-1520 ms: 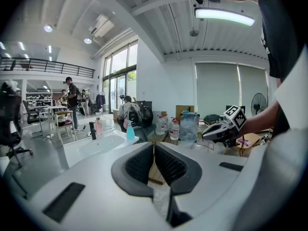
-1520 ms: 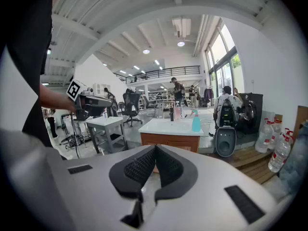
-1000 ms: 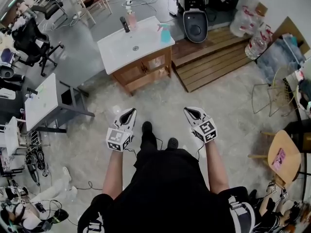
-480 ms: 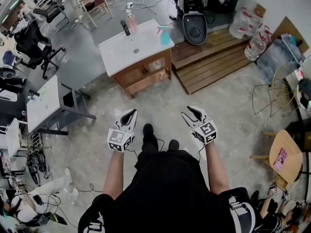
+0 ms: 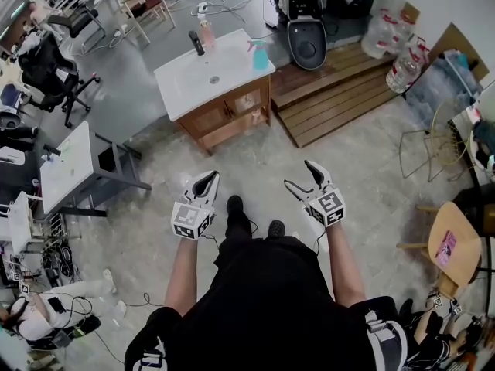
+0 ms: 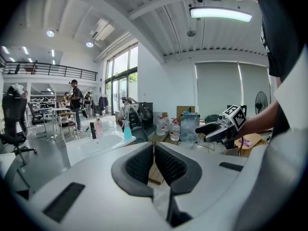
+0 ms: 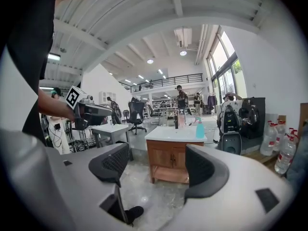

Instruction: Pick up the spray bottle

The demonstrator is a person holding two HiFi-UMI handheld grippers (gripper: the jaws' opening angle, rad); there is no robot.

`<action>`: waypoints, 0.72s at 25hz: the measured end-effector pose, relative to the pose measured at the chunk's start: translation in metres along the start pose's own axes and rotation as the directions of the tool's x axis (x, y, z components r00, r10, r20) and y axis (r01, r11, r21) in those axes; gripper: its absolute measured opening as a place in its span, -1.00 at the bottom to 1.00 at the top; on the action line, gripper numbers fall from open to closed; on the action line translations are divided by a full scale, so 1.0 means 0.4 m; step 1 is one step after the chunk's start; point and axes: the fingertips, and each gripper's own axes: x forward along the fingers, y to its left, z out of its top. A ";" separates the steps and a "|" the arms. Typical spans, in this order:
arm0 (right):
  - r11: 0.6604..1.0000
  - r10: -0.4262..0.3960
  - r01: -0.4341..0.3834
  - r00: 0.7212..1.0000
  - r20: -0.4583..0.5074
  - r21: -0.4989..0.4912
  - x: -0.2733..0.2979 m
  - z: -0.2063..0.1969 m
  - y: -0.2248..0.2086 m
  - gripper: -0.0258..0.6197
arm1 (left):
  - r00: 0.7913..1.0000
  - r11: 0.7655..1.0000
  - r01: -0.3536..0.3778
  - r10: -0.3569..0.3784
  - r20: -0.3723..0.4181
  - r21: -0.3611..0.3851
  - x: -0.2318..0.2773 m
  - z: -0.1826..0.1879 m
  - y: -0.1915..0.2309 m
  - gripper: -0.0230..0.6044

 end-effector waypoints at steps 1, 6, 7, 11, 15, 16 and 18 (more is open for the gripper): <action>1.000 -0.002 0.002 1.000 -0.001 0.002 0.003 0.003 0.000 0.28 | 1.000 1.000 0.000 0.000 0.002 -0.001 0.000 0.001 0.005 -0.83; 1.000 -0.018 0.018 1.000 -0.005 -0.021 0.036 0.007 0.004 0.37 | 1.000 1.000 -0.002 0.002 -0.002 -0.006 -0.009 -0.012 0.038 -0.83; 0.999 -0.019 0.019 1.000 -0.005 -0.032 0.045 0.006 0.006 0.39 | 1.000 1.000 -0.002 0.002 -0.002 -0.007 -0.009 -0.015 0.045 -0.83; 0.999 -0.013 0.013 1.000 -0.012 -0.041 0.080 0.013 0.019 0.45 | 1.000 1.000 -0.006 0.006 -0.005 -0.009 -0.013 -0.027 0.078 -0.83; 0.999 -0.016 0.015 1.000 -0.017 -0.043 0.116 0.030 0.026 0.45 | 1.000 1.000 -0.011 0.011 0.001 -0.015 -0.018 -0.019 0.124 -0.83; 0.999 -0.016 0.016 1.000 -0.018 -0.044 0.126 0.035 0.025 0.45 | 1.000 1.000 -0.011 0.012 0.003 -0.016 -0.019 -0.016 0.136 -0.83; 0.999 -0.012 0.012 1.000 -0.021 -0.041 0.152 0.052 0.027 0.45 | 1.000 1.000 -0.014 0.015 0.003 -0.018 -0.019 -0.010 0.164 -0.83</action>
